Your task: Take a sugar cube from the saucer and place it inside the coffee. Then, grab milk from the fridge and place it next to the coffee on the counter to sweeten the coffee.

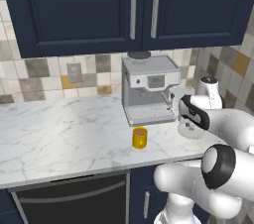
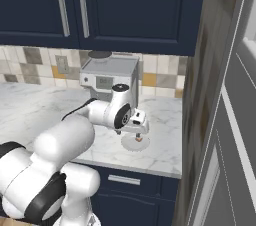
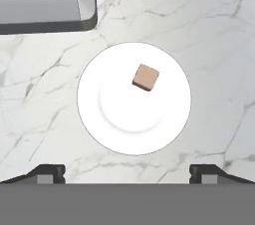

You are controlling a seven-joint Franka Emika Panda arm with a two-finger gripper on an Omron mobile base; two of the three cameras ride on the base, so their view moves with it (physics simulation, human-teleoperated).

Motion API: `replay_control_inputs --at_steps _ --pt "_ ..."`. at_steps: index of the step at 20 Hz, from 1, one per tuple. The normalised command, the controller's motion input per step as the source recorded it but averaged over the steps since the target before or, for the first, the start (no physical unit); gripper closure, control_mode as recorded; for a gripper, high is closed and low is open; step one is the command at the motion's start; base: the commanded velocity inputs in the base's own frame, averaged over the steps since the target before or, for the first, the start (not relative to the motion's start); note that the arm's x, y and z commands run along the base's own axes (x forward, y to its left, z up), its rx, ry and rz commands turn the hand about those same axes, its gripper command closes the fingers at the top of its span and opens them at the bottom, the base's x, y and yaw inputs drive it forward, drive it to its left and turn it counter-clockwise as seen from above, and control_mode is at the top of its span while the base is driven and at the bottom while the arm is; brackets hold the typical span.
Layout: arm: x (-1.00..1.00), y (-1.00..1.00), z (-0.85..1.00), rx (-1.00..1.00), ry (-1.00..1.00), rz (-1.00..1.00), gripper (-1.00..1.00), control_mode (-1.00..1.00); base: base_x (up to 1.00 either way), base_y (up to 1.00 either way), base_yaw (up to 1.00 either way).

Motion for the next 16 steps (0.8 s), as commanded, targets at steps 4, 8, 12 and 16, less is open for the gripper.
replay_control_inputs --at_steps 4,8,12,16 --pt "0.19 -0.19 -0.43 0.0 0.0 -0.2 -1.0 -1.0 0.0 0.0 0.0" --pt "0.13 -0.21 -0.32 0.0 0.0 -0.19 -1.0 -1.0 0.0 0.0 0.0" --pt "0.33 -0.01 -0.25 0.04 0.0 -0.13 -1.0 -1.0 0.0 0.0 0.0" --pt "0.26 0.0 -0.12 0.0 -0.01 -0.07 -1.0 -1.0 0.0 0.0 0.0"
